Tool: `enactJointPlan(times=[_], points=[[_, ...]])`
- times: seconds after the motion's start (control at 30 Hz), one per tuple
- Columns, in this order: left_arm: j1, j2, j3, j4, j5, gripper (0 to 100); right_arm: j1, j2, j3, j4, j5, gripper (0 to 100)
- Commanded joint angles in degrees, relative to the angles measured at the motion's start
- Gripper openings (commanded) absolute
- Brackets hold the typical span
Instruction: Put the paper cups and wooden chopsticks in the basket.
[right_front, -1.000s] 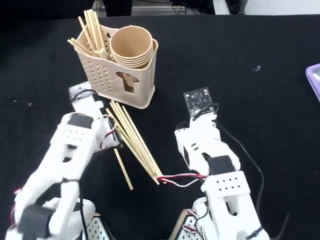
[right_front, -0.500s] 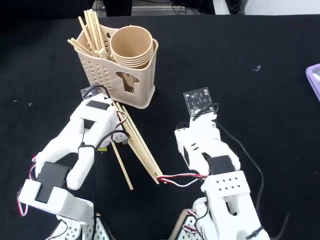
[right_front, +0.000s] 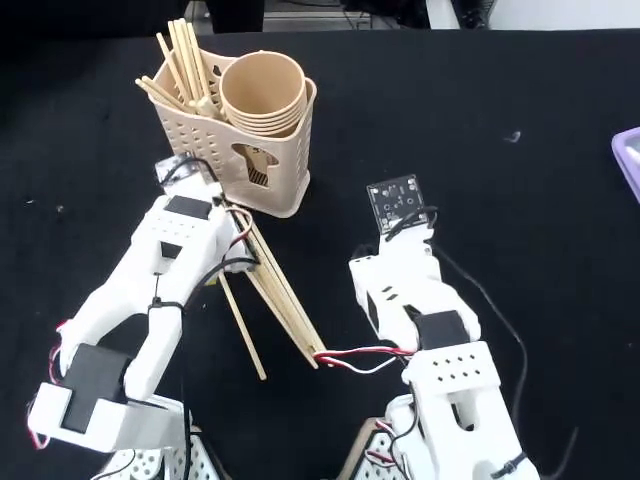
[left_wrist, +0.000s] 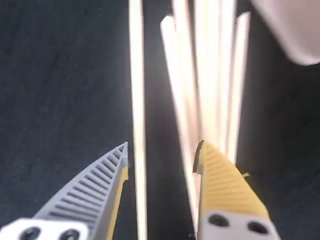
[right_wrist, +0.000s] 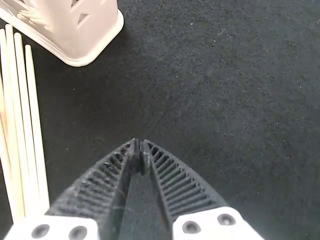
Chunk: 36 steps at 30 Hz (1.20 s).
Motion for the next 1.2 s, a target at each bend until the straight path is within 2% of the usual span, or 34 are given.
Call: enactJointPlan(times=[0.0,0.2,0.37,0.63,0.73,1.0,1.17], points=[[0.9,0.6,0.6,-8.6,0.9,23,0.8,-0.1,-1.5,-1.3,0.0,1.5],[1.1,5.8,2.9,-14.8,0.5,23,0.8,-0.2,-1.5,-1.3,0.1,1.5],[0.7,6.2,2.8,-10.4,0.4,22,0.8,-0.2,-1.5,-1.3,0.1,1.5],[0.4,3.3,4.3,-8.3,0.4,3,0.8,-0.3,-1.5,-1.3,0.1,1.5],[0.4,2.7,5.7,-8.2,0.4,3,0.8,-0.3,-1.5,-1.3,0.1,1.5],[-8.3,1.1,3.0,-7.7,0.4,3,0.8,-0.3,-1.5,-1.3,0.1,1.5],[-11.0,-5.8,3.6,-6.7,-4.9,3,0.8,-0.3,-1.5,-1.4,0.1,1.5]])
